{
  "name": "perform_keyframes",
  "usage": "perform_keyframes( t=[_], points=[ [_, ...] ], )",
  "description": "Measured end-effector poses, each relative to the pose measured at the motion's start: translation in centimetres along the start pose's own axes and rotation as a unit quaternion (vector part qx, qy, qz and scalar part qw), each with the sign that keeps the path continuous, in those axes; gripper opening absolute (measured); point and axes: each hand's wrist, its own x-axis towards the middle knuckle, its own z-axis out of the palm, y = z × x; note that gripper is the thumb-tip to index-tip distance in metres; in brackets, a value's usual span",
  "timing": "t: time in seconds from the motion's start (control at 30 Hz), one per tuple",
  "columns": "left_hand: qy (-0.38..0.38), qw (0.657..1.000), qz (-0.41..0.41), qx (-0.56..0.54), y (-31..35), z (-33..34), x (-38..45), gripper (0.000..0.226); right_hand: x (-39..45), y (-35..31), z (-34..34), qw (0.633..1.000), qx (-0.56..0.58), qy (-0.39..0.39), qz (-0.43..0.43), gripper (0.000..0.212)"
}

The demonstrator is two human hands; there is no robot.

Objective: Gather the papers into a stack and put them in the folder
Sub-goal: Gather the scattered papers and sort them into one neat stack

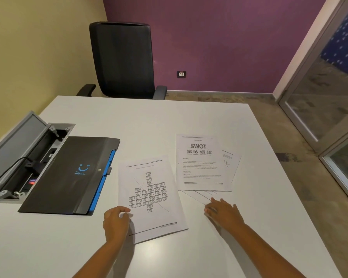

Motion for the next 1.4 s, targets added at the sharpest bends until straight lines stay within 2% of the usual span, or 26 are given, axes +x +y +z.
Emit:
perform_keyframes(
  t=[0.03,0.17,0.33,0.47,0.6,0.77,0.97,1.13,1.27,1.33,1.4],
  points=[
    [0.001,1.000,0.006,-0.001,0.2,-0.1,-0.1,0.014,-0.1,0.3,-0.3,1.000,-0.015,0.011,0.017,0.045],
    [0.004,1.000,0.017,0.004,0.9,0.0,-0.2,0.014,-0.7,0.5,-1.6,0.996,-0.037,0.044,0.069,0.039],
    [-0.005,1.000,0.027,0.009,1.6,0.4,-0.7,0.020,-0.5,-0.5,-0.9,0.991,-0.083,0.102,0.036,0.034],
    [-0.009,0.999,0.047,0.007,1.9,0.5,-0.7,0.020,0.1,-0.9,0.6,0.990,-0.122,0.065,0.003,0.035],
    [-0.033,0.999,0.042,0.008,1.2,0.6,0.1,0.023,0.0,-0.6,1.6,0.984,-0.169,0.050,-0.004,0.050],
    [-0.083,0.997,0.004,0.006,0.1,0.8,0.2,0.021,-0.1,-0.8,3.0,0.978,-0.193,0.080,0.006,0.059],
    [-0.117,0.993,-0.018,-0.026,0.0,0.9,0.1,0.025,0.4,-1.3,2.3,0.974,-0.213,0.068,0.013,0.058],
    [-0.116,0.993,-0.014,-0.032,0.0,0.7,-0.3,0.025,0.4,-1.2,0.7,0.979,-0.200,-0.009,0.049,0.057],
    [-0.122,0.991,-0.024,-0.039,-0.5,1.0,-0.6,0.028,-1.0,-0.5,-0.5,0.952,-0.255,-0.112,0.123,0.065],
    [-0.118,0.992,-0.025,-0.041,-0.6,1.0,-0.5,0.029,-1.8,-0.4,-0.6,0.937,-0.307,-0.099,0.134,0.064],
    [-0.116,0.992,-0.020,-0.044,-0.4,1.1,-0.5,0.030,-2.1,-0.5,-0.5,0.945,-0.309,-0.054,0.093,0.059]
  ],
)
